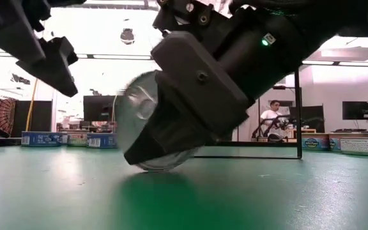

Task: Stack canned seafood by type on shelf
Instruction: Stack the green tuna can on top of the red tuna can on the shelf

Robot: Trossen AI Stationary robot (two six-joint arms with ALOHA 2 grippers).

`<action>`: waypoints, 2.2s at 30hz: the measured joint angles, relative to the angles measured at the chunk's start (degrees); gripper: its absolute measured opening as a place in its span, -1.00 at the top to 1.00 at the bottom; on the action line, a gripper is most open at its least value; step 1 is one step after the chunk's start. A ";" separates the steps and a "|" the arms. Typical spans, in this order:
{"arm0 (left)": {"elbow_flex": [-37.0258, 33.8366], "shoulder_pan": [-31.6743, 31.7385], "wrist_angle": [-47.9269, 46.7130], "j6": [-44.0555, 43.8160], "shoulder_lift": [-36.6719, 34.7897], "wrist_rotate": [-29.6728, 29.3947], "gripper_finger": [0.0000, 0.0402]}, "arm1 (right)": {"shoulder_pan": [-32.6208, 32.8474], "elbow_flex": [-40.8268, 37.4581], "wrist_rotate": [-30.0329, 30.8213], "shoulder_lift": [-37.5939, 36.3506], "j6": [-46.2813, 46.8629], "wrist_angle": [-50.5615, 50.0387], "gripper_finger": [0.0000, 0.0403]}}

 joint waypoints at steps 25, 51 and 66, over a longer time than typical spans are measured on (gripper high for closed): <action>0.00 1.82 1.86 10.26 0.05 -2.37 -0.26 | 0.89 0.00 0.02 -8.56 -1.61 -5.09 0.23; 0.00 -0.20 13.28 42.34 0.00 -47.81 -0.26 | -24.12 0.09 -11.70 -47.89 -2.15 -23.95 0.20; 0.02 19.64 19.27 62.62 -3.69 -17.92 -0.26 | -63.85 0.06 -50.53 -45.86 -9.62 -25.96 0.18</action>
